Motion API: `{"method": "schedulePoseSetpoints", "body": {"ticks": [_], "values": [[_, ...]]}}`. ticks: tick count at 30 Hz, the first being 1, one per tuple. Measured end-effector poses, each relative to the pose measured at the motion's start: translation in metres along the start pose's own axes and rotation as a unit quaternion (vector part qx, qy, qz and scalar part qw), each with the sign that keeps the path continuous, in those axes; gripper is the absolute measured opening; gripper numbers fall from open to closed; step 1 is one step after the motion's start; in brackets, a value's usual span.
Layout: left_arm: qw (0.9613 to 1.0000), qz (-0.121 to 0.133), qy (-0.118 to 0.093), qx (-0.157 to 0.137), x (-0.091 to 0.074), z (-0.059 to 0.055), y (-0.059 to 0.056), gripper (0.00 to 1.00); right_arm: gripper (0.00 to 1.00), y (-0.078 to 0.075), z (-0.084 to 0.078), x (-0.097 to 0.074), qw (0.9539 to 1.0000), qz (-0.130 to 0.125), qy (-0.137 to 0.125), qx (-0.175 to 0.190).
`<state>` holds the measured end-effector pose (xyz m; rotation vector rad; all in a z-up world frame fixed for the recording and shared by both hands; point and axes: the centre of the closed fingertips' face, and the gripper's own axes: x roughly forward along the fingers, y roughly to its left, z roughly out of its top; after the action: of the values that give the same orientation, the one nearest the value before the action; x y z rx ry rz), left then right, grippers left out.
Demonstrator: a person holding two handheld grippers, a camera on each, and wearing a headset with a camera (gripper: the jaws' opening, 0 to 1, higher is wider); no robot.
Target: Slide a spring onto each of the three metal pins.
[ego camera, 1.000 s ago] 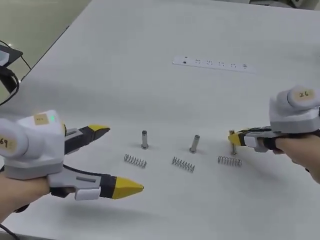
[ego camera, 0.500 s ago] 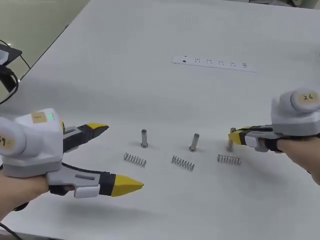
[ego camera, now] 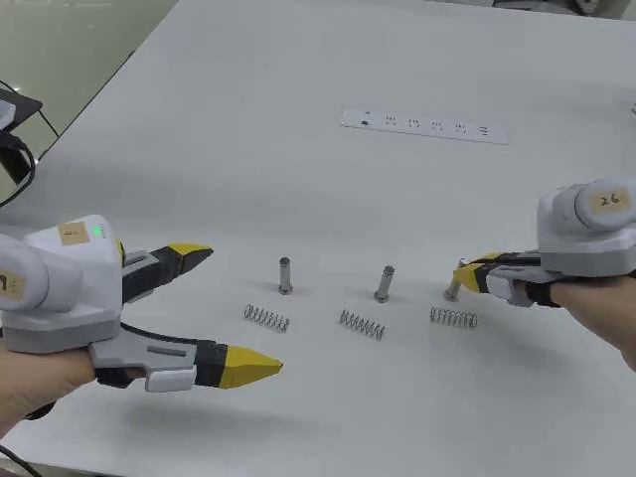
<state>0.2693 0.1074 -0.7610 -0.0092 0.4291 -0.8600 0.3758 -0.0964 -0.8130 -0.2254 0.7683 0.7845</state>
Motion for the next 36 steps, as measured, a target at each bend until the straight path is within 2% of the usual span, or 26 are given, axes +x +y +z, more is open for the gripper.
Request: {"method": "schedulePoseSetpoints", "body": {"ticks": [18,36], "values": [[1.0000,-0.004,0.004,0.002,0.000,0.000,-0.001,0.98,0.06,0.005,-0.005,-0.004,0.9998,0.005,0.013,-0.013],[1.0000,-0.003,0.003,0.005,-0.002,0.003,0.000,0.98,0.20,0.005,-0.004,-0.013,0.9998,0.007,0.001,-0.016]]}}
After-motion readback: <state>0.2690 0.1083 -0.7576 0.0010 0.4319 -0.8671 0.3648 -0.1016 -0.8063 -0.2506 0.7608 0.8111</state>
